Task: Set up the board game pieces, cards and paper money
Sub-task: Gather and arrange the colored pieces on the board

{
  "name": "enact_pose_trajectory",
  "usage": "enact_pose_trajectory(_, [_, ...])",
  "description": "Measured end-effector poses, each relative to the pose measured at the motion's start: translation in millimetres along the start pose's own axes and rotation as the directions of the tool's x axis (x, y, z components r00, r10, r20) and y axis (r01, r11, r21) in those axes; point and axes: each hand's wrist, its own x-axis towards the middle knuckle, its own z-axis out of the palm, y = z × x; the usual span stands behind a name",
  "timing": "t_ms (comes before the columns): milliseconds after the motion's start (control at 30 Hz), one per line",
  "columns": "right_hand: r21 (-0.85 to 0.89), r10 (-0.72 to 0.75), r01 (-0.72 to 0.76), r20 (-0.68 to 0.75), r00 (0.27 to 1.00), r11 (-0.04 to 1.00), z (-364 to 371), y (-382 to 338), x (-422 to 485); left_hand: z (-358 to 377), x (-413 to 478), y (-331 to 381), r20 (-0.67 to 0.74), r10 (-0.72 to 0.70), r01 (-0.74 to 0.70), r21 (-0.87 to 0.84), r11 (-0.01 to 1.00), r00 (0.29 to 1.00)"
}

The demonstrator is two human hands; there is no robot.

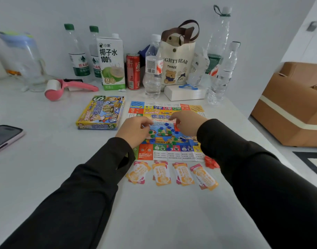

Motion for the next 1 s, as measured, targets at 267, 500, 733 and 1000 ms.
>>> enact_pose_trajectory(267, [-0.044,0.007,-0.008,-0.031,0.999,0.999,-2,-15,24,6,1,-9,-0.028,0.030,-0.030,-0.020,0.999,0.999])
enact_pose_trajectory(500, [-0.014,0.034,-0.034,-0.018,0.999,0.999,-5,-23,34,2,-1,-10,-0.211,-0.043,-0.005,-0.224,0.975,0.976])
enact_pose_trajectory(733, [0.155,-0.024,0.013,0.068,0.997,0.988,-14,-29,29,0,1,-11,-0.253,-0.152,0.084,-0.262,0.961,0.955])
enact_pose_trajectory(1000, [-0.004,-0.093,0.094,0.114,0.989,0.996,-13,-37,31,-1,1,-11,-0.240,-0.150,0.084,-0.262,0.961,0.959])
